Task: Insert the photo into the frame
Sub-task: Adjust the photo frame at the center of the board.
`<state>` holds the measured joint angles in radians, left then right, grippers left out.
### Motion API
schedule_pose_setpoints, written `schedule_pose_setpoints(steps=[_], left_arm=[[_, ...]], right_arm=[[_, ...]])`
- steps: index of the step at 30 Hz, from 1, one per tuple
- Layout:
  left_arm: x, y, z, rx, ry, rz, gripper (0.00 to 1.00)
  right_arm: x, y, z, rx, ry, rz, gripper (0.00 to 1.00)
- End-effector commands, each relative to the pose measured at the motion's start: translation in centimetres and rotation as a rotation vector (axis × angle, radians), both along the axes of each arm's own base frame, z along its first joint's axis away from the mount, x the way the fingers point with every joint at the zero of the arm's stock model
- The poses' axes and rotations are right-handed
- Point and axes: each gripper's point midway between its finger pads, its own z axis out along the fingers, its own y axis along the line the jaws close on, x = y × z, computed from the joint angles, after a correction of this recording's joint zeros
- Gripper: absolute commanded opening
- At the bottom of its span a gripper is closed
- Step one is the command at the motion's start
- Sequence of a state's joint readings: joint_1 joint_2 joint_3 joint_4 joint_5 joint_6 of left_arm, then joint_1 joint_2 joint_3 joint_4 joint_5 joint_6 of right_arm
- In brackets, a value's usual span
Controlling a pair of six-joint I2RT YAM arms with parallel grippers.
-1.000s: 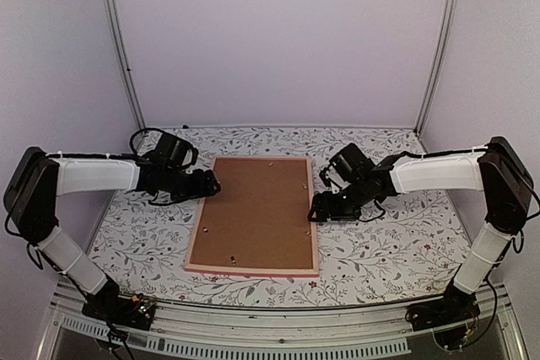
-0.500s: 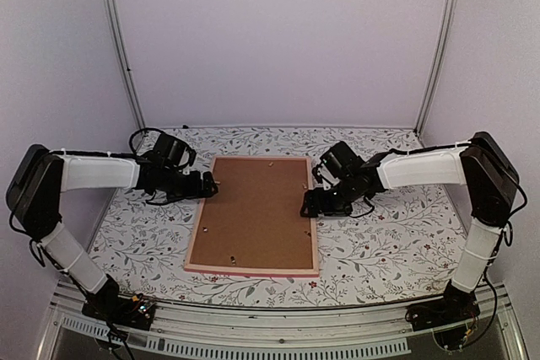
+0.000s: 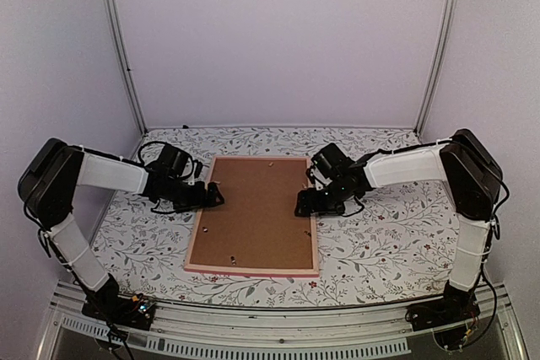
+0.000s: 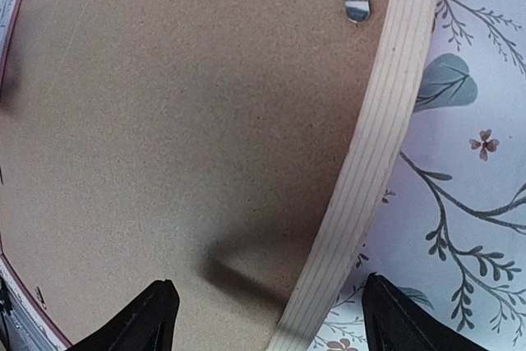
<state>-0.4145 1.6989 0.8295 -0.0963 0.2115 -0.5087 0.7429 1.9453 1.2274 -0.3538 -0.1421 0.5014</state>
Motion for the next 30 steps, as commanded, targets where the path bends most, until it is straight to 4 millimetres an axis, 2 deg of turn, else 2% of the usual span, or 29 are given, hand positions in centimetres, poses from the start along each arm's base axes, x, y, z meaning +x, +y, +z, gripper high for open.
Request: schedule_pose_setpoints(steps=[1,4,13,18,23,26,30], left_arm=[[-1.2,-1.4,-0.4,-0.107,0.032,-0.035,0.99],[-1.2,-2.3,-0.4,-0.132,0.018,-0.055,0.97],[-4.3,-5.0,0.6,-0.165,0.014,-0.118,0.93],[-6.1,-5.8,1.1,-0.176,0.009,-0.122,0.92],[-7.8,-6.4,1.9,-0.189,0.001,-0.128,0.92],[-8.4,-6.2,2.2,-0.178,-0.007,-0.121,0.92],[-7.7,-4.5,2.9,-0.089,-0.050,-0.079,0.94]], right_arm=[[0.9,0.7,-0.7,0.017,0.011,-0.003,0.81],[0.7,1.1,-1.1,0.028,0.030,0.002,0.81],[-0.8,0.6,-0.6,0.078,0.053,-0.014,0.79],[-1.8,-0.7,-0.5,0.064,0.060,-0.032,0.78],[-3.6,-2.4,0.0,0.050,0.068,-0.052,0.77],[-4.6,-3.4,1.1,0.044,0.060,-0.064,0.77],[-5.6,-4.7,2.0,0.027,0.049,-0.079,0.78]])
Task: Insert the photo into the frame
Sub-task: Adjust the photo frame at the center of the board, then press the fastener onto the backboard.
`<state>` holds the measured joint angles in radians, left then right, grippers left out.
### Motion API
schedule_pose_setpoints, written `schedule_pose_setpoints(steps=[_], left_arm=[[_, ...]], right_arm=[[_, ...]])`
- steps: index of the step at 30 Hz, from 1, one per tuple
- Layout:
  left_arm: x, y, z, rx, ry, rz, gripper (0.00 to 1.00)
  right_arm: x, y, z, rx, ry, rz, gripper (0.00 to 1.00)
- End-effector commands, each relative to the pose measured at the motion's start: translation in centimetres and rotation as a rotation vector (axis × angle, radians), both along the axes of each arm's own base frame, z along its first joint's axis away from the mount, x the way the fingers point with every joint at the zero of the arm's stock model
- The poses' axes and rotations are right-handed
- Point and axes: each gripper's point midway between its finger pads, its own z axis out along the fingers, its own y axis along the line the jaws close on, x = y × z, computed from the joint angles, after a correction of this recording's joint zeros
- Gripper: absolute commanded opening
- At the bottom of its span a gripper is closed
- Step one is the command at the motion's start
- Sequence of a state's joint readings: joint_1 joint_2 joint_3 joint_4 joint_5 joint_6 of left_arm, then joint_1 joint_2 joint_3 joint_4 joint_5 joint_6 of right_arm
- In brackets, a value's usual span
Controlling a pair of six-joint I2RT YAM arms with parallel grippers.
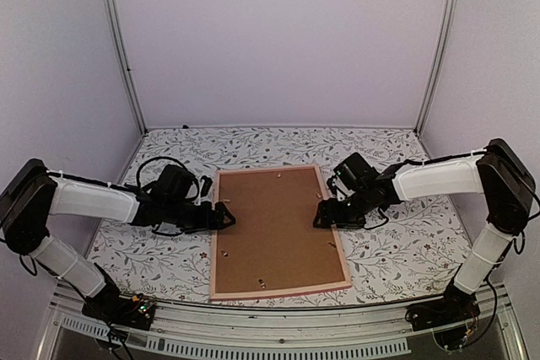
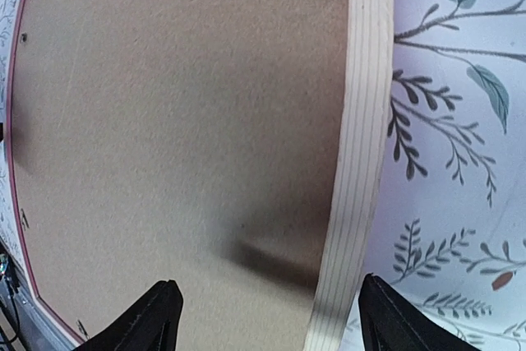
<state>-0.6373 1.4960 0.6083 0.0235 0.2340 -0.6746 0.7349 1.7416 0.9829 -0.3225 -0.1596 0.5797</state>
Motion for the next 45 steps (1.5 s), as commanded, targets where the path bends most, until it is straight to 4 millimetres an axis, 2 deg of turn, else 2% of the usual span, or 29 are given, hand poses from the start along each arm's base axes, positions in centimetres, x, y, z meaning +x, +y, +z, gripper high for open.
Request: schedule_pose_setpoints(steps=[1,5,9,14,20,30,39,45], left_arm=[[1.0,1.1,1.9,0.070,-0.070,0.040,0.96],[2.0,2.0,2.3,0.160,-0.102,0.050,0.99],[2.4,1.9,1.8,0.185,-0.101,0.035,0.98],[2.7,1.4,0.9,0.207,-0.075,0.014,0.88],[2.9,1.5,0.4,0.227,-0.076,0.011,0.80],[3.1,1.1,-0.3,0.228,-0.065,-0.003,0.75],[3.2,1.0,-0.4,0.229,-0.063,-0.008,0.75],[3.2,1.0,-0.7,0.230,-0.059,-0.012,0.75]], right_arm=[[-1.5,-1.2,1.8,-0.011,-0.007,-0.014,0.79],[-2.8,-3.0,1.8,-0.073,-0.010,0.007,0.80],[-4.4,-3.9,1.6,-0.102,-0.010,0.049,0.79],[-6.0,-4.2,0.9,-0.110,0.007,0.083,0.78],[-6.9,-4.2,0.6,-0.104,0.012,0.124,0.73],[-6.1,-3.6,-0.4,-0.126,0.008,0.131,0.63],[-5.8,-3.1,-0.8,-0.139,0.001,0.131,0.61],[-5.7,-3.5,-1.4,-0.182,0.000,0.123,0.57]])
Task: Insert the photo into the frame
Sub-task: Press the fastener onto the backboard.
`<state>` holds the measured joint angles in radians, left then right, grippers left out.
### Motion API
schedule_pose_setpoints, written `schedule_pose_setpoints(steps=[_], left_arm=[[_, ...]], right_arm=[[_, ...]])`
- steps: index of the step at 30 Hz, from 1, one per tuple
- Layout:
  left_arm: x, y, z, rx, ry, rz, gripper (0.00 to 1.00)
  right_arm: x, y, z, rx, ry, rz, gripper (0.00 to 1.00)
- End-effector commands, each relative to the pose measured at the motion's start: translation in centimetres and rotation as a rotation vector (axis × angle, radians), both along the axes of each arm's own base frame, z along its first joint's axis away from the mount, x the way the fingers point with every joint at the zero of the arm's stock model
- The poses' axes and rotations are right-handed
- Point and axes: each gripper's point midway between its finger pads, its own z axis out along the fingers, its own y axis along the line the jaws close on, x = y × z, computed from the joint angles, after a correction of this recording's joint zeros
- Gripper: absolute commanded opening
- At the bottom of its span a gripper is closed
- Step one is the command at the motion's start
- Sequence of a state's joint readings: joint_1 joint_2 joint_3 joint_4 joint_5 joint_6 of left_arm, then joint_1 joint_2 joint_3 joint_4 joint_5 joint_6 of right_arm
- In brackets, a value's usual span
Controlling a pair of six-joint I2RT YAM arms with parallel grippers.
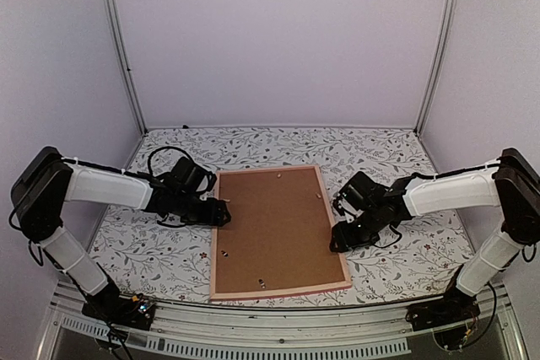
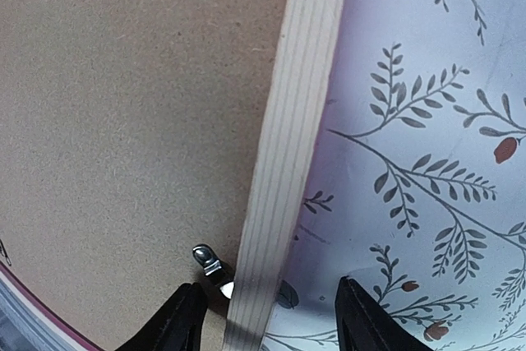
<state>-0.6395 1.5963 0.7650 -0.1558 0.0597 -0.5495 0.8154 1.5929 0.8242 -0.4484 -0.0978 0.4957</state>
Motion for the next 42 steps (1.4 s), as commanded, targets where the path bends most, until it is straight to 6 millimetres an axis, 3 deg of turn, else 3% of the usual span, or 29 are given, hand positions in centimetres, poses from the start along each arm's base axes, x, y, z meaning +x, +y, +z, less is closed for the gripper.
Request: schedule_pose_setpoints(steps=[1,11,32,37,42], left_arm=[[0.4,-0.5,0.2,-0.004,-0.012,-0.017,0.75],[0.3,-0.5,0.0,-0.002,-0.007,-0.020,0.75],[-0.1,-0.3,-0.6,0.011,0.006,-0.028,0.74],[0.0,-0.2,-0.5,0.015,0.000,-0.024,0.77],[0.2,0.2,0.3,0.019,-0.027,-0.010,0.86]], right_arm=[[0.7,0.1,-0.2,-0.031,-0.028,-0.007,0.56],[1.3,0.2,0.0,-0.036,-0.046,-0.031,0.42],[2.2,1.3,0.8,0.012,-0.068,-0.052,0.29],[2.2,1.1,1.3,0.013,-0.077,-0.056,0.40],[2.9,1.3,3.1,0.031,-0.119,-0.066,0.60]])
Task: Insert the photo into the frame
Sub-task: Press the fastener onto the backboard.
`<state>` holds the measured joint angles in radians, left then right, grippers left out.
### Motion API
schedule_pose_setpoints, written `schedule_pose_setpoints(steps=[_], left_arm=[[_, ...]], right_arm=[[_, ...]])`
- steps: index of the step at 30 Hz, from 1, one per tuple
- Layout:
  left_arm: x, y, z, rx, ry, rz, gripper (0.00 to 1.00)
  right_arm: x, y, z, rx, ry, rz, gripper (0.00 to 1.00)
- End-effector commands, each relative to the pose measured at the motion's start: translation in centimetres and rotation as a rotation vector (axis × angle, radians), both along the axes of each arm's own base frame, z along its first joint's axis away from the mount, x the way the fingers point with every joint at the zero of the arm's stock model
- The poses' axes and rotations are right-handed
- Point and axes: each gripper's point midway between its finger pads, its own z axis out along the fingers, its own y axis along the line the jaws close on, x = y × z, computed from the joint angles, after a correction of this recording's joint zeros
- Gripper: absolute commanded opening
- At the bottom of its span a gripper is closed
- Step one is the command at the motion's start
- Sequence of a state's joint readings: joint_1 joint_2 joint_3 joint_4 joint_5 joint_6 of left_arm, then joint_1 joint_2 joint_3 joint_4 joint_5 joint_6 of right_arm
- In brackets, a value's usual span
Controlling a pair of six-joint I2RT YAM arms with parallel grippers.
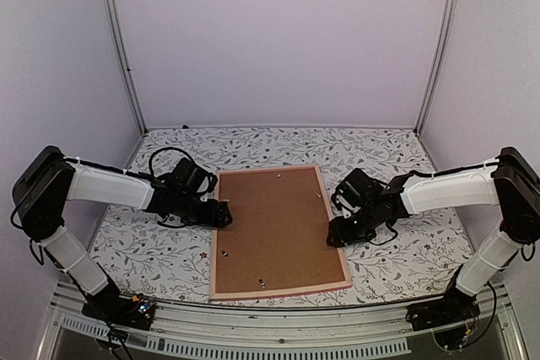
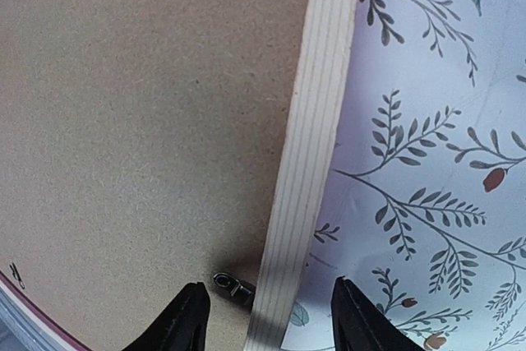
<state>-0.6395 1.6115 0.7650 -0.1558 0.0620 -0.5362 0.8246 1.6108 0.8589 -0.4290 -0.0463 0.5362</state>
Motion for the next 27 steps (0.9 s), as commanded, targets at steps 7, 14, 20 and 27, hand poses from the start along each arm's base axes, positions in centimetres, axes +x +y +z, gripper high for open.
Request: schedule_pose_setpoints(steps=[7,14,20,27], left_arm=[[0.5,0.3,2.5,-0.014,-0.074,0.013,0.95],[0.3,0.8,2.0,-0.014,-0.060,0.031,0.83],[0.4,1.0,1.1,0.003,-0.041,0.029,0.63],[0.3,1.1,0.2,0.016,-0.021,0.023,0.42]], right_arm=[[4.1,0.2,3.6,-0.004,-0.141,-0.057,0.70],[8.2,0.9,4.4,-0.004,-0.200,-0.072,0.70],[11.1,2.1,4.5,0.000,-0.222,-0.053,0.69],[12.5,2.7,3.4,-0.007,-0.214,-0.039,0.69]])
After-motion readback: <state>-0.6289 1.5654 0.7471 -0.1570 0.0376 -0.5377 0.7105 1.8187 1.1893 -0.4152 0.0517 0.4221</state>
